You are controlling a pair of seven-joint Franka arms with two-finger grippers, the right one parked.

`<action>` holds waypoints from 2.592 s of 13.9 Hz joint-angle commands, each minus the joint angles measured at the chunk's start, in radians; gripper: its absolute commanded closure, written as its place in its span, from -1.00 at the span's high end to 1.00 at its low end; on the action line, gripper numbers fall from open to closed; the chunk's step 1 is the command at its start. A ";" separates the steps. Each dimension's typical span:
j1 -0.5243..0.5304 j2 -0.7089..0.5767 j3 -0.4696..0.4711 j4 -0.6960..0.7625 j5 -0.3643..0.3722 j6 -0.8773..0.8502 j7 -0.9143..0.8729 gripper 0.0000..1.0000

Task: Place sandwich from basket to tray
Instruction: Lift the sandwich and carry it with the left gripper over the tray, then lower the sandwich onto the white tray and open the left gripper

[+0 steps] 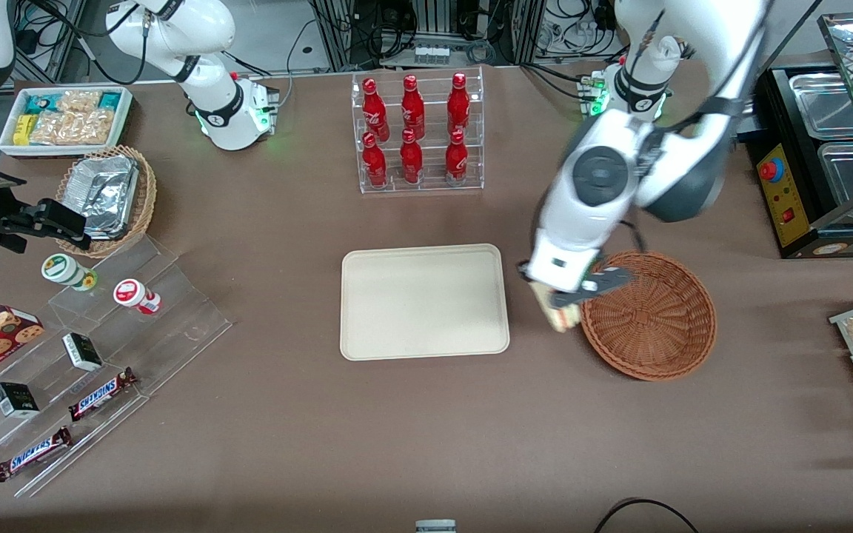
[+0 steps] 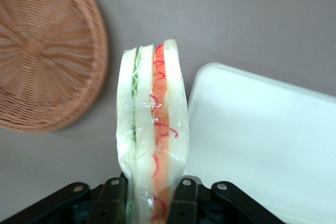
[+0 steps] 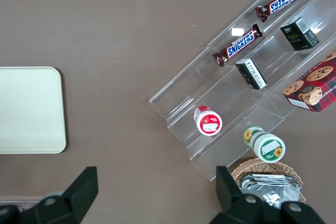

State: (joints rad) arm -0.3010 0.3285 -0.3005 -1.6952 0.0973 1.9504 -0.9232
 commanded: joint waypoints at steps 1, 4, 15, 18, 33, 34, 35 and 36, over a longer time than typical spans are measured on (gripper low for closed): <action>-0.091 0.131 0.007 0.146 0.018 -0.018 -0.023 -0.84; -0.182 0.233 0.011 0.219 0.025 -0.004 -0.055 -0.85; -0.299 0.434 0.011 0.244 0.122 0.226 -0.034 -0.91; -0.305 0.449 0.011 0.243 0.131 0.229 -0.026 -0.92; -0.297 0.292 0.027 0.232 0.119 0.150 -0.147 1.00; -0.276 0.264 0.034 0.232 0.121 0.127 -0.147 1.00; -0.262 0.233 0.034 0.232 0.121 0.078 -0.132 1.00; -0.248 0.203 0.034 0.230 0.121 0.009 -0.131 1.00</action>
State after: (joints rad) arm -0.5750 0.6006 -0.2705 -1.4405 0.2131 2.0436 -1.0422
